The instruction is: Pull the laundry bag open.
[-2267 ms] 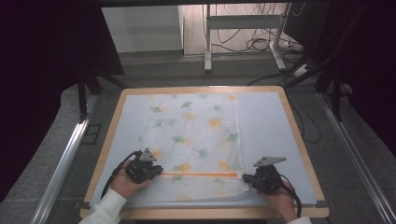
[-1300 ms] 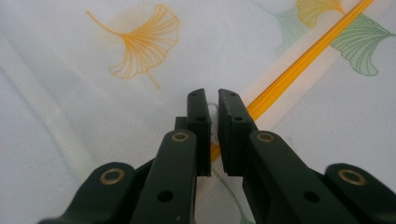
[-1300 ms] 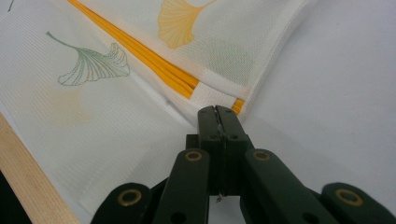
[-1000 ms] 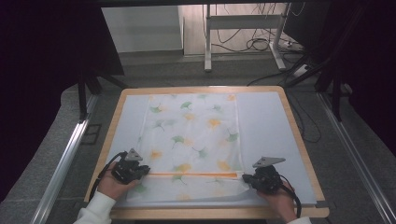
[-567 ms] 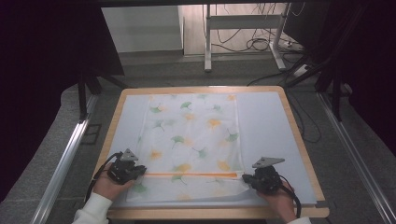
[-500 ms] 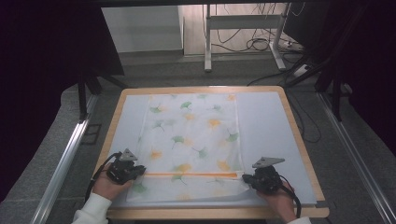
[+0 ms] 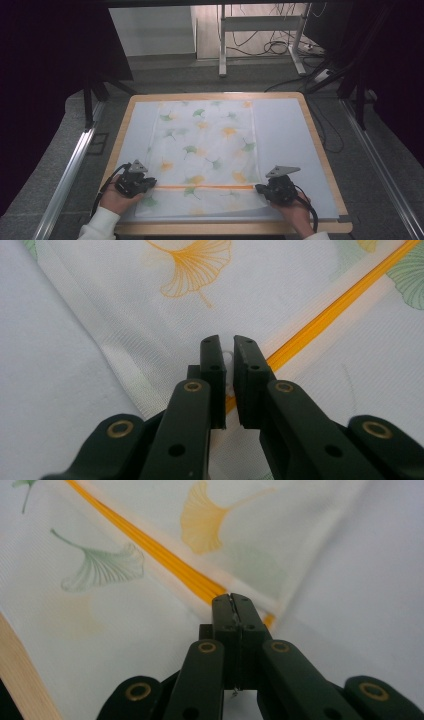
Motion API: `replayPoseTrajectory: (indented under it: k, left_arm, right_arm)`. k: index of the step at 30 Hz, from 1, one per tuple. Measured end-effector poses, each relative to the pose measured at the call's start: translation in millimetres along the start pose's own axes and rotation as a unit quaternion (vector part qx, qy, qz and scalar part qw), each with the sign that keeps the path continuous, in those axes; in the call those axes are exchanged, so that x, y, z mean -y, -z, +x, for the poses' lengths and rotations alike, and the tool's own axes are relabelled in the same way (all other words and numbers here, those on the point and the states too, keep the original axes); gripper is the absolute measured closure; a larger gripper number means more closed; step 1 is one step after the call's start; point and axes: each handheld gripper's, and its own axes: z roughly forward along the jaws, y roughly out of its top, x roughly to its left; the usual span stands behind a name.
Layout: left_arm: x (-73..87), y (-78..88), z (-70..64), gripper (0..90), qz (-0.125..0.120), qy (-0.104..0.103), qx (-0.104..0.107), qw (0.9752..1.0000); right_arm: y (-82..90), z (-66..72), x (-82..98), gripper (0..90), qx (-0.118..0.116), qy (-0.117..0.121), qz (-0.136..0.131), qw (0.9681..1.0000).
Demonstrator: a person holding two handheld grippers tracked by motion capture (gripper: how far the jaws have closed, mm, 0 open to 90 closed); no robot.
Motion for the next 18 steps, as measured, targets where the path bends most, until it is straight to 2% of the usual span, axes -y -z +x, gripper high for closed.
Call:
replayPoseTrajectory:
  k: [5, 7, 12, 18]
  left_arm:
    - [0.7, 0.8, -0.7, 84.7, -0.002, -0.003, -0.003, 1.0000]
    - [0.7, 1.8, -1.3, 84.7, 0.000, -0.007, -0.005, 1.0000]
    - [0.6, 2.5, -2.8, 84.7, 0.003, -0.013, -0.016, 0.9998]
    - [4.5, 4.9, -0.5, 84.7, 0.000, -0.008, -0.022, 0.9997]
  right_arm:
    - [-10.9, 3.2, -9.0, 89.4, 0.001, 0.005, 0.006, 1.0000]
    - [-11.4, -0.4, -8.0, 89.6, 0.001, -0.008, 0.005, 1.0000]
    - [-11.1, -1.8, -6.6, 89.6, -0.001, -0.018, 0.002, 0.9998]
    - [-11.2, -2.1, -5.8, 89.6, -0.002, -0.017, 0.000, 0.9999]
